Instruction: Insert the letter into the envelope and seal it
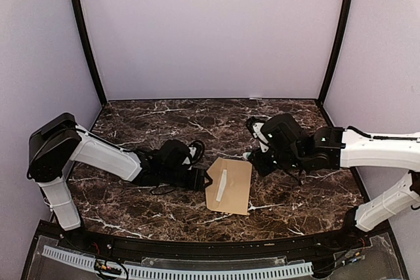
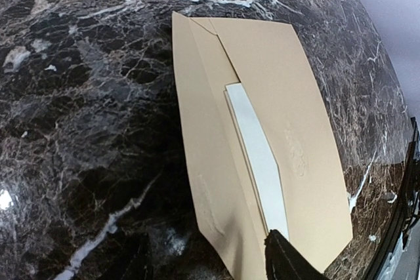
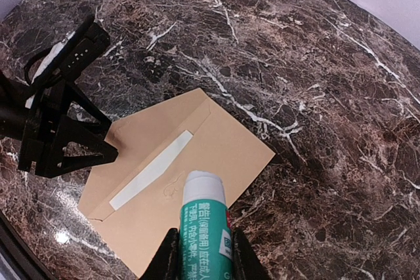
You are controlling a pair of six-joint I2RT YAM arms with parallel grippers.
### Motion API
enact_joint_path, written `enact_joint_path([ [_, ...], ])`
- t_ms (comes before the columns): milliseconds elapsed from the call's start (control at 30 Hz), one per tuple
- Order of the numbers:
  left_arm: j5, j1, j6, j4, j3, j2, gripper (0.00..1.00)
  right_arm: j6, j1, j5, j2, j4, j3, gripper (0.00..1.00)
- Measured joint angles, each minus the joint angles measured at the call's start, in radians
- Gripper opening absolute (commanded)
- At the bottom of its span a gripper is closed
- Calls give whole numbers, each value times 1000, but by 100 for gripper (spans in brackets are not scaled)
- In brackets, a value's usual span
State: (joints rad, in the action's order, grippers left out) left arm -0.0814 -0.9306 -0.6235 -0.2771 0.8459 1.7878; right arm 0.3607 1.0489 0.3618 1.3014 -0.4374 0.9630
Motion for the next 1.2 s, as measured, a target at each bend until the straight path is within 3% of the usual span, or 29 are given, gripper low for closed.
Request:
enact_joint_path([
  [500, -59, -31, -21, -39, 51, 80, 32, 0, -12, -122, 63, -62, 0, 0],
  [767, -29, -55, -31, -43, 66, 90, 7, -11, -27, -237, 108, -61, 1, 0],
  [1200, 4, -63, -19, -53, 67, 90, 2, -21, -44, -384, 389, -181, 222, 0],
])
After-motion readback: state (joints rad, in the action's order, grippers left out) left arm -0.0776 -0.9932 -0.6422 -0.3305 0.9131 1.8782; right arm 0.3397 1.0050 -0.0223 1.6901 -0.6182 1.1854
